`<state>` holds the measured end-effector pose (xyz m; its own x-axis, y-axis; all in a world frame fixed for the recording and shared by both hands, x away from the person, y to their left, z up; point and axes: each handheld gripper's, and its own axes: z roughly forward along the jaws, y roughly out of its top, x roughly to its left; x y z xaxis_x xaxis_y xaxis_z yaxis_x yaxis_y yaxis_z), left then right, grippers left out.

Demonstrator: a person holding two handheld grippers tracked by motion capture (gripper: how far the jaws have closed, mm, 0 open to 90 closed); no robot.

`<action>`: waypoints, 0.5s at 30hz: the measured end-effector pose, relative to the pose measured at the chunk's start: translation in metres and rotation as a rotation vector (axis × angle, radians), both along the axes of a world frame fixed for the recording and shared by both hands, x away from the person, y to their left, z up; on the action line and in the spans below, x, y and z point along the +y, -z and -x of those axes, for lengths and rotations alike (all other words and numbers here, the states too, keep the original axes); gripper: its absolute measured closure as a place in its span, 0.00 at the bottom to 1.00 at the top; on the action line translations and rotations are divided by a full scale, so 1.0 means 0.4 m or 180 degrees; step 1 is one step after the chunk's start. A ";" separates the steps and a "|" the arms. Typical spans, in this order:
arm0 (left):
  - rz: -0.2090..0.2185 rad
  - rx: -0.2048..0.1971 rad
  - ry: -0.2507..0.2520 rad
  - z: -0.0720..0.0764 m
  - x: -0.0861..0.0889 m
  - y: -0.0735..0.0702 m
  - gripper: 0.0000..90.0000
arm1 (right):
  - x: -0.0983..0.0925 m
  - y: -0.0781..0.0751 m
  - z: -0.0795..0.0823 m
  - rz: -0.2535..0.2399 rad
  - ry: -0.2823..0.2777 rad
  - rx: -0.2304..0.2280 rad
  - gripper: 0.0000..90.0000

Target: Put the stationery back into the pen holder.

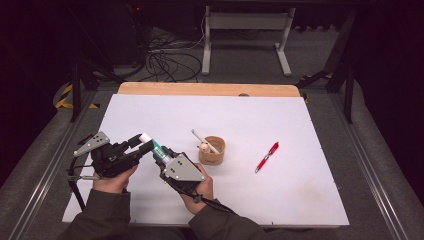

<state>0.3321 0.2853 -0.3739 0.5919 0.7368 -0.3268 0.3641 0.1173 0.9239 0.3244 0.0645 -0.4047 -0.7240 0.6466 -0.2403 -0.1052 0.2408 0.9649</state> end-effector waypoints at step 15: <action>0.0257 0.0016 0.0055 0.004 0.006 -0.001 0.56 | -0.001 0.002 0.004 -0.0022 -0.0001 -0.0063 0.74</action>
<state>0.3305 0.2878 -0.3734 0.6025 0.6977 -0.3876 0.3712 0.1850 0.9099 0.3227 0.0642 -0.4054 -0.7194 0.6480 -0.2501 -0.1244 0.2341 0.9642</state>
